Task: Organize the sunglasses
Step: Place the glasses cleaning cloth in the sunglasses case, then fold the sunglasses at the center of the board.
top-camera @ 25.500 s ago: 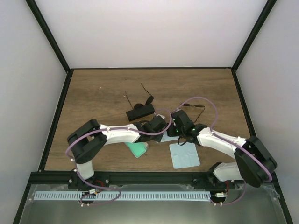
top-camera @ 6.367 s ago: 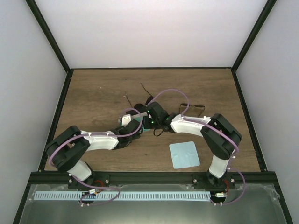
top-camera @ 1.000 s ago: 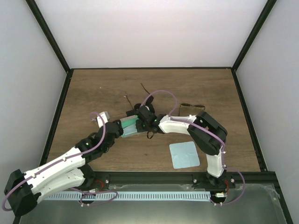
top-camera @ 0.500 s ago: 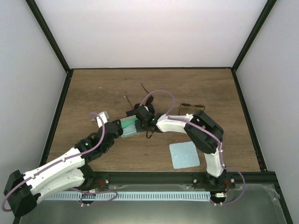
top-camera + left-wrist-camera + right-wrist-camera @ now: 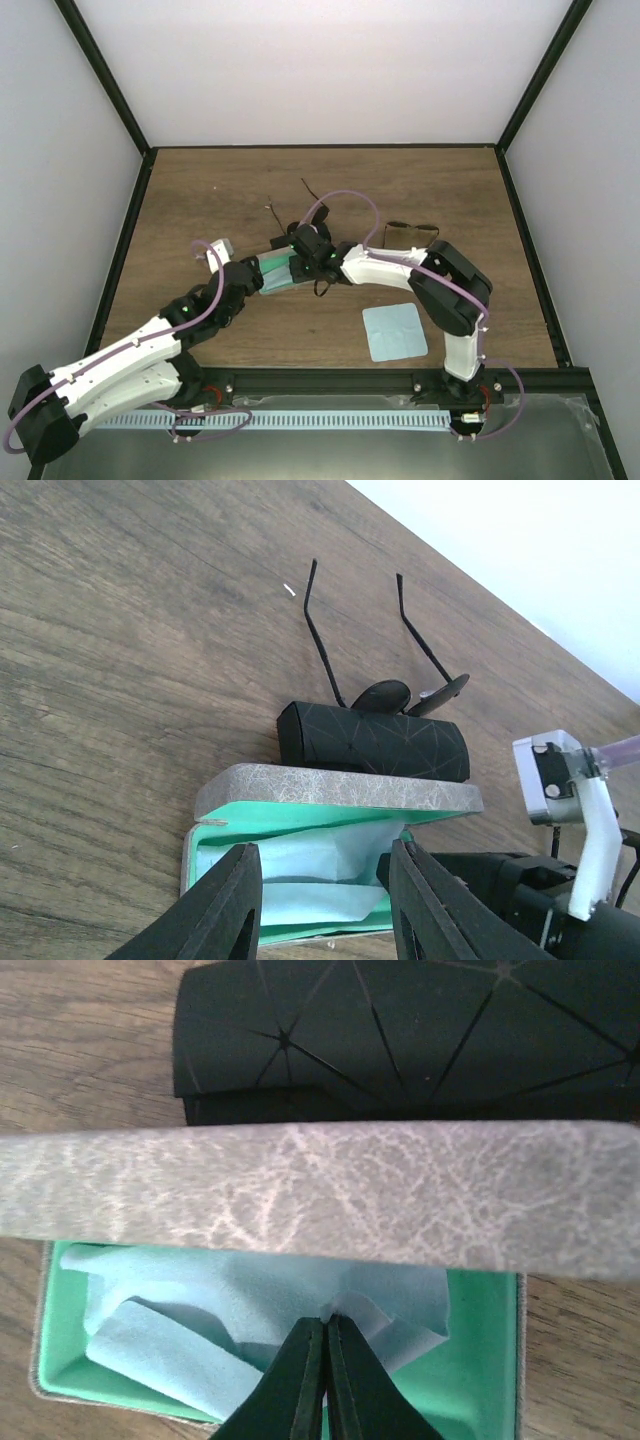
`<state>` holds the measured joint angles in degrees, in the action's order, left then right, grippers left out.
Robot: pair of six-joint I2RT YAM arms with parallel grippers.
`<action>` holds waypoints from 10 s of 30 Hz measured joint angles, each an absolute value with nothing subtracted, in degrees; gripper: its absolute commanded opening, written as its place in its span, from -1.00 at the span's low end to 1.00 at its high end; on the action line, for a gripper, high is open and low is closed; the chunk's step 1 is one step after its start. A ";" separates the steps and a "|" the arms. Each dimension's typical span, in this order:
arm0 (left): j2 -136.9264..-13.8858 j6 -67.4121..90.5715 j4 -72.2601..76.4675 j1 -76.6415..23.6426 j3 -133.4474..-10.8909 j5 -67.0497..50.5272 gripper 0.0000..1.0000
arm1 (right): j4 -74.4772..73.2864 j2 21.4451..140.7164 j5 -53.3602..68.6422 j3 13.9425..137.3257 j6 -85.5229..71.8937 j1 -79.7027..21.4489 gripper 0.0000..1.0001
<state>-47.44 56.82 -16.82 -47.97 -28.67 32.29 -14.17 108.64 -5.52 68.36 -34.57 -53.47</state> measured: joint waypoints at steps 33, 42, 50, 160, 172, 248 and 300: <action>-46.98 56.82 -16.80 -47.97 -28.42 32.10 -0.25 | -10.35 103.92 -5.41 65.63 -35.55 -55.18 -0.59; -47.22 56.80 -16.80 -47.97 -28.38 32.10 -0.25 | -6.96 107.50 0.40 65.71 -35.44 -55.22 -0.67; -47.22 56.80 -16.80 -47.97 -28.38 32.10 -0.25 | -6.48 112.20 -0.27 66.81 -35.44 -55.16 -0.72; -102.56 31.46 5.15 -52.34 -60.53 14.98 0.94 | -19.64 85.67 -6.20 52.18 -25.50 -10.37 -0.99; -95.44 20.73 12.78 -43.35 -56.69 -3.55 0.90 | -19.42 74.83 -9.50 45.76 -18.79 -22.24 -0.99; -108.27 16.29 11.40 -38.61 -66.48 -42.96 0.33 | -14.87 70.02 2.55 44.75 -18.13 -27.59 -0.99; -73.52 26.92 20.08 -33.32 -35.48 -12.86 0.99 | -59.77 114.34 -55.29 89.41 -21.06 -44.69 -0.99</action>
